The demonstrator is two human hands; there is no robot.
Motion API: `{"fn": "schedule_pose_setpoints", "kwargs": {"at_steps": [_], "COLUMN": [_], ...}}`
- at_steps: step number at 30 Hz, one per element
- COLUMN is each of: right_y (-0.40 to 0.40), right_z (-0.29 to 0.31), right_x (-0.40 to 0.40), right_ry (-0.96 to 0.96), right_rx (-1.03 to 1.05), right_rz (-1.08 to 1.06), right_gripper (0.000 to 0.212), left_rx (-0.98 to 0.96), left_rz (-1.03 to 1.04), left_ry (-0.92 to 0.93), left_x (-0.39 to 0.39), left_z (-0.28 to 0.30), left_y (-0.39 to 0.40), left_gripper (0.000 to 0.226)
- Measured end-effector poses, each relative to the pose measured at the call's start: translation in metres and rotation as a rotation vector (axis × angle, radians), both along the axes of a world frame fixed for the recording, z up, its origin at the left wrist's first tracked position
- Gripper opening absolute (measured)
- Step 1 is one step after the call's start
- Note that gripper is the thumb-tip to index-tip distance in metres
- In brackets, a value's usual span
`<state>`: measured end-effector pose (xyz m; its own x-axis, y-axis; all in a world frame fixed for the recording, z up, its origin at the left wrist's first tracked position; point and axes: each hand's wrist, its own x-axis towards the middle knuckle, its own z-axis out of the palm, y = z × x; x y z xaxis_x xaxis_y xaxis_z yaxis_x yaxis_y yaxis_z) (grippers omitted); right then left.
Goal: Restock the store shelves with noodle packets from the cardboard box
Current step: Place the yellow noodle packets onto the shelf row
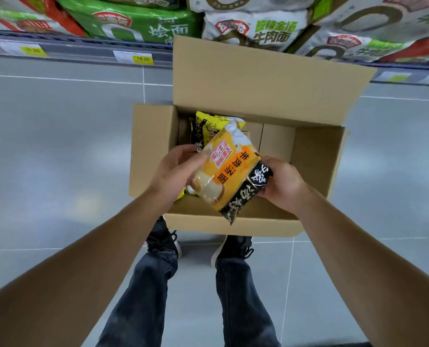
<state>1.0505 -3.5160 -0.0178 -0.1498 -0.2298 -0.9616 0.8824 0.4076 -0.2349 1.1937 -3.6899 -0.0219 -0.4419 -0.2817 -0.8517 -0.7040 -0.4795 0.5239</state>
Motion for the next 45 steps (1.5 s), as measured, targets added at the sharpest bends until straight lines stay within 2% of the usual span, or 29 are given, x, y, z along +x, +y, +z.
{"fn": "schedule_pose_setpoints", "kwargs": {"at_steps": [3, 6, 8, 10, 13, 16, 18, 20, 22, 23, 25, 27, 29, 31, 35, 38, 41, 43, 45], "right_y": [0.004, 0.004, 0.004, 0.005, 0.007, 0.008, 0.014, 0.020, 0.024, 0.026, 0.028, 0.027, 0.025, 0.021, 0.010, 0.009, 0.014, 0.021, 0.029], "right_z": [-0.003, -0.009, -0.015, -0.023, -0.041, -0.056, -0.069, -0.080, -0.092, -0.100, -0.118, -0.135, -0.161, -0.182, -0.211, -0.220, -0.220, -0.221, -0.213], "right_x": [-0.010, -0.021, -0.022, -0.020, -0.011, -0.005, -0.009, -0.013, -0.015, -0.016, -0.018, -0.021, -0.028, -0.039, -0.055, -0.063, -0.069, -0.072, -0.069], "right_ry": [-0.080, -0.177, -0.243, -0.288, -0.249, 0.003, 0.130, 0.161, 0.155, 0.193, 0.401, 0.508, 0.495, 0.442, 0.314, 0.287, 0.301, 0.261, 0.151], "right_rx": [-0.015, -0.009, -0.018, -0.021, 0.009, 0.136, 0.252, 0.339, 0.375, 0.400, 0.490, 0.517, 0.522, 0.501, 0.466, 0.457, 0.464, 0.456, 0.400], "right_rz": [0.291, 0.463, 0.544, 0.611, 0.652, 0.549, 0.434, 0.395, 0.457, 0.552, 0.734, 0.777, 0.719, 0.651, 0.633, 0.679, 0.759, 0.699, 0.551], "right_gripper": [0.043, 0.035, 0.024, 0.022, 0.035, 0.033, 0.032, 0.034, 0.026, 0.022, 0.028, 0.045, 0.064, 0.067, 0.055, 0.058, 0.040, 0.030, 0.026], "left_rx": [0.249, 0.472, 0.541, 0.574, 0.530, 0.464, 0.407, 0.352, 0.307, 0.278, 0.217, 0.177, 0.145, 0.138, 0.072, 0.051, 0.025, -0.012, -0.027], "left_rz": [-0.096, -0.119, -0.049, 0.010, 0.021, 0.078, 0.239, 0.425, 0.531, 0.555, 0.549, 0.535, 0.514, 0.481, 0.474, 0.474, 0.456, 0.436, 0.425], "left_ry": [0.007, -0.053, -0.075, -0.097, -0.138, -0.169, -0.227, -0.323, -0.371, -0.381, -0.373, -0.347, -0.330, -0.310, -0.340, -0.362, -0.343, -0.339, -0.329], "left_x": [0.006, 0.022, 0.032, 0.040, 0.045, 0.045, 0.041, 0.038, 0.035, 0.033, 0.030, 0.027, 0.027, 0.025, 0.029, 0.028, 0.021, 0.021, 0.025], "left_z": [0.003, -0.002, -0.006, -0.012, -0.021, -0.028, -0.037, -0.050, -0.062, -0.067, -0.077, -0.087, -0.100, -0.109, -0.128, -0.130, -0.132, -0.134, -0.131], "left_y": [0.004, 0.016, 0.025, 0.034, 0.046, 0.052, 0.055, 0.057, 0.059, 0.060, 0.062, 0.064, 0.067, 0.068, 0.070, 0.072, 0.068, 0.067, 0.070], "left_gripper": [0.031, 0.035, 0.037, 0.031, 0.022, 0.037, 0.037, 0.027, 0.025, 0.025, 0.029, 0.032, 0.032, 0.034, 0.037, 0.038, 0.036, 0.035, 0.035]}}
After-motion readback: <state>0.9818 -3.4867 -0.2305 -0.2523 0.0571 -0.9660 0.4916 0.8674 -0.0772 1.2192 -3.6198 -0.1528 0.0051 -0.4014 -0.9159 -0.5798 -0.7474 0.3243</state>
